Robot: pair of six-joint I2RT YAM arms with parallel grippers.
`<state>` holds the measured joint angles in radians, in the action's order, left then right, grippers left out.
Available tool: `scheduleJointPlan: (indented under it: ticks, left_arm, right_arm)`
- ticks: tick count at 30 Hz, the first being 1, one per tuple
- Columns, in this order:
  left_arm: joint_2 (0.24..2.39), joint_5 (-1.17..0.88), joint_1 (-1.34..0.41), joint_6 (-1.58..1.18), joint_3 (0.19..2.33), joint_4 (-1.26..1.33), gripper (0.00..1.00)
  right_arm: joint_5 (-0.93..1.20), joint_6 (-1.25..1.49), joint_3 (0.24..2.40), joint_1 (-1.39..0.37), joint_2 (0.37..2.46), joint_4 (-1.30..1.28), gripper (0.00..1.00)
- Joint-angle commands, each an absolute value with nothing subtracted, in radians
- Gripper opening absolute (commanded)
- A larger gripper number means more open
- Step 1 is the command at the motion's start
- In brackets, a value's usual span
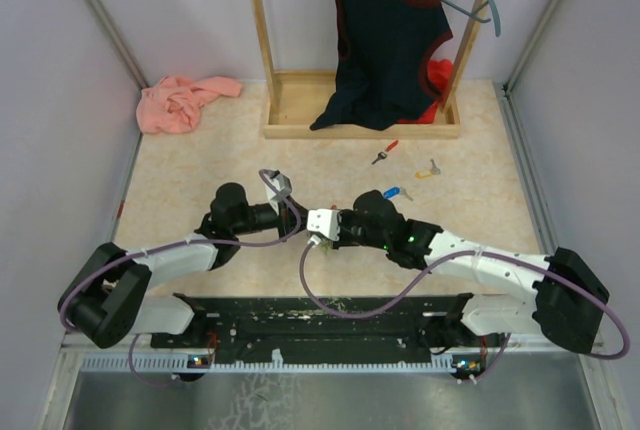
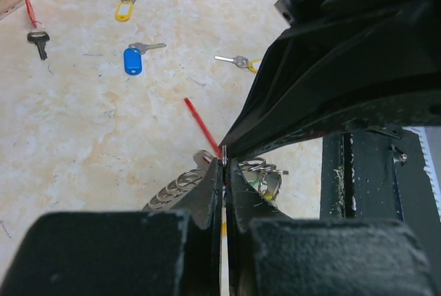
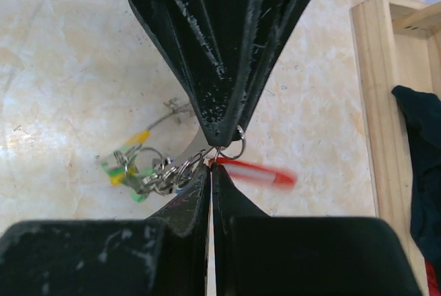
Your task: Put the keys on the keyring
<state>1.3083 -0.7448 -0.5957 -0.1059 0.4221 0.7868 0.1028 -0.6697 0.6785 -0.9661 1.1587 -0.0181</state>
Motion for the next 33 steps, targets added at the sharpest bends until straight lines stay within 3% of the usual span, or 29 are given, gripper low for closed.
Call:
scheduleJointPlan:
  ticks: [1,9,19,25,33]
  left_arm:
    - [1.282,-0.756,-0.592,-0.155,0.424,0.898,0.01]
    - [1.301,-0.766,-0.594,-0.176,0.415,0.945,0.01]
    - [1.254,-0.625,-0.593,-0.099,0.390,0.831,0.01]
    - [1.244,-0.587,-0.592,-0.162,0.341,0.876,0.25]
    - [1.172,-0.449,-0.591,-0.375,0.221,0.911,0.42]
  right_arm:
    - [0.132,-0.659,0.689,-0.977,1.194,0.017,0.00]
    - [0.142,-0.662,0.711,-0.975,1.207,0.015,0.00]
    - [0.152,-0.567,0.677,-0.928,1.158,0.063,0.00]
    - [0.155,-0.559,0.693,-0.927,1.185,0.081,0.00]
    - [0.164,-0.580,0.709,-0.921,1.195,0.084,0.00]
